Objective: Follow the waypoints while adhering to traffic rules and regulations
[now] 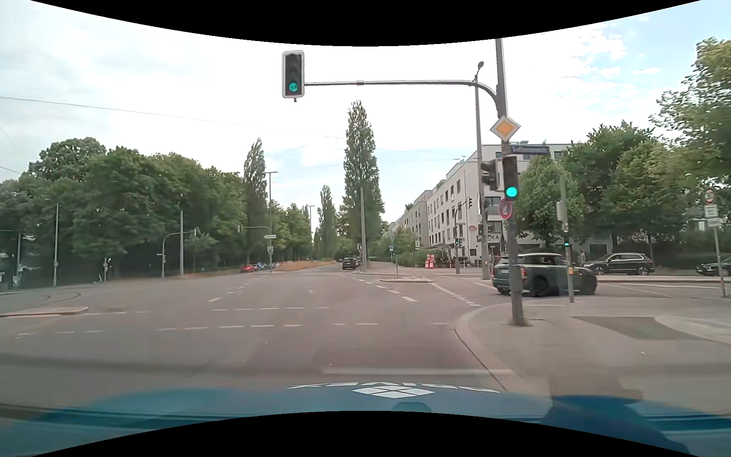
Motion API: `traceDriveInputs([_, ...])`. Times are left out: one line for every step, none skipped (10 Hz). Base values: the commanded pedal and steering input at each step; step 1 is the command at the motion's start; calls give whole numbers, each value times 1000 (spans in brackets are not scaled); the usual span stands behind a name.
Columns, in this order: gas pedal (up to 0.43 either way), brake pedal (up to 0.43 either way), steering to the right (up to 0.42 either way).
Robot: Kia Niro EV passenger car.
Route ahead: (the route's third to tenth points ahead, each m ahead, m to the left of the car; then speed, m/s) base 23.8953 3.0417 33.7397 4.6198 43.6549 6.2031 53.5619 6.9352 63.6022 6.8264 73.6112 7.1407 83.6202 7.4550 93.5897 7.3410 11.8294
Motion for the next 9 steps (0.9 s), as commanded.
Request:
traceDriveInputs([157,0,-27])
traceDriveInputs([169,0,-35])
traceDriveInputs([169,0,-41])
traceDriveInputs([169,0,-46])
traceDriveInputs([169,0,-51])
traceDriveInputs([177,0,-55])
traceDriveInputs([177,0,-60])
traceDriveInputs([177,0,-66])
traceDriveInputs([177,0,-68])
